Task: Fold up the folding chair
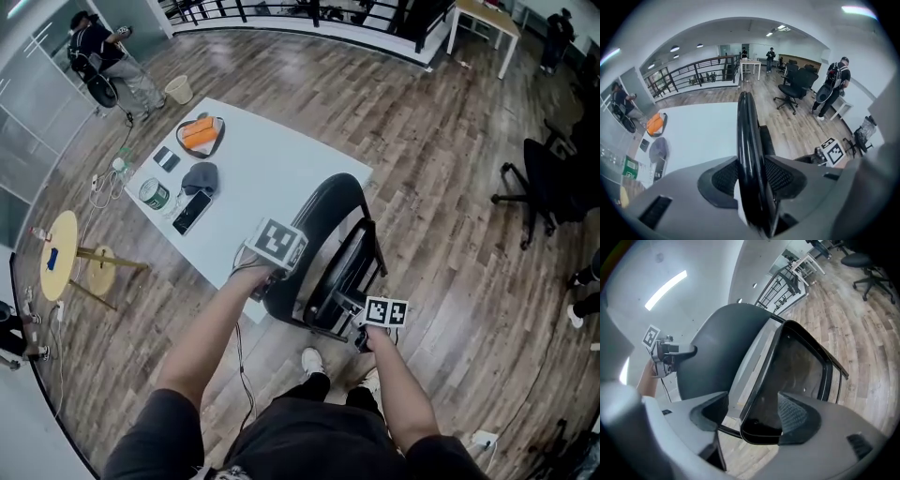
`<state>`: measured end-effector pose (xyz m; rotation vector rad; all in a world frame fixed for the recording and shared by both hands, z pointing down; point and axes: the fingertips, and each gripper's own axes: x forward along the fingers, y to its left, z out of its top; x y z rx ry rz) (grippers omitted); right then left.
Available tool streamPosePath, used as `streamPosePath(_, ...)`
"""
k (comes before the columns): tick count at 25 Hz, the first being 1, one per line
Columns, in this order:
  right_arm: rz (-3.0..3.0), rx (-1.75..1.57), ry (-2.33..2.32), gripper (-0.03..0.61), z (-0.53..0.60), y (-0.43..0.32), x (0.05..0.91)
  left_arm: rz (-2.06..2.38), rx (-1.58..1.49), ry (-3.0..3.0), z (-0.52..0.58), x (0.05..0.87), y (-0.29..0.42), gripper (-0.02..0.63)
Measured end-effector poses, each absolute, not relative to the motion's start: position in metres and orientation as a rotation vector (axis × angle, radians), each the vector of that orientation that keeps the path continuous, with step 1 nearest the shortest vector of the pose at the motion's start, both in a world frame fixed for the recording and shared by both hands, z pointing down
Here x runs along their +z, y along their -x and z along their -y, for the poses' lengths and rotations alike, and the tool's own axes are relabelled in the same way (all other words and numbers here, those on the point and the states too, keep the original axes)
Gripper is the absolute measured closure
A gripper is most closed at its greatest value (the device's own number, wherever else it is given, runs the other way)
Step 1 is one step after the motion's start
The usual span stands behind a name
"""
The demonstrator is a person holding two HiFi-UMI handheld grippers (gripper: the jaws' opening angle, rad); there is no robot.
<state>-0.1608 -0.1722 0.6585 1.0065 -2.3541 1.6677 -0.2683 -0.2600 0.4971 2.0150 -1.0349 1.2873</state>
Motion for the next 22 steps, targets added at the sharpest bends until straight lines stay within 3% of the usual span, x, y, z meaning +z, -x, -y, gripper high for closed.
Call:
streamPosePath(5,2.417,1.543,-1.025,0.267,0.162,0.141,0.627,1.275,1.297,-2.162,0.257,0.445,0.272,0.459)
streamPosePath(15,2.631,1.008,-1.087,0.274,0.114,0.09,0.515,1.532,0.886,-2.212,0.183,0.386,0.231,0.607)
streamPosePath(17,2.666,0.891,-1.125,0.33,0.102,0.071,0.493,1.549,0.81,-2.23,0.168,0.384,0.216,0.609)
streamPosePath(19,2.686,0.773,-1.188,0.475,0.091,0.053,0.475,1.545,0.719,-2.265,0.152,0.382,0.198,0.609)
streamPosePath(22,2.682,0.593,-1.29,0.557,0.076,0.029,0.456,1.512,0.552,-2.349,0.128,0.376,0.164,0.609)
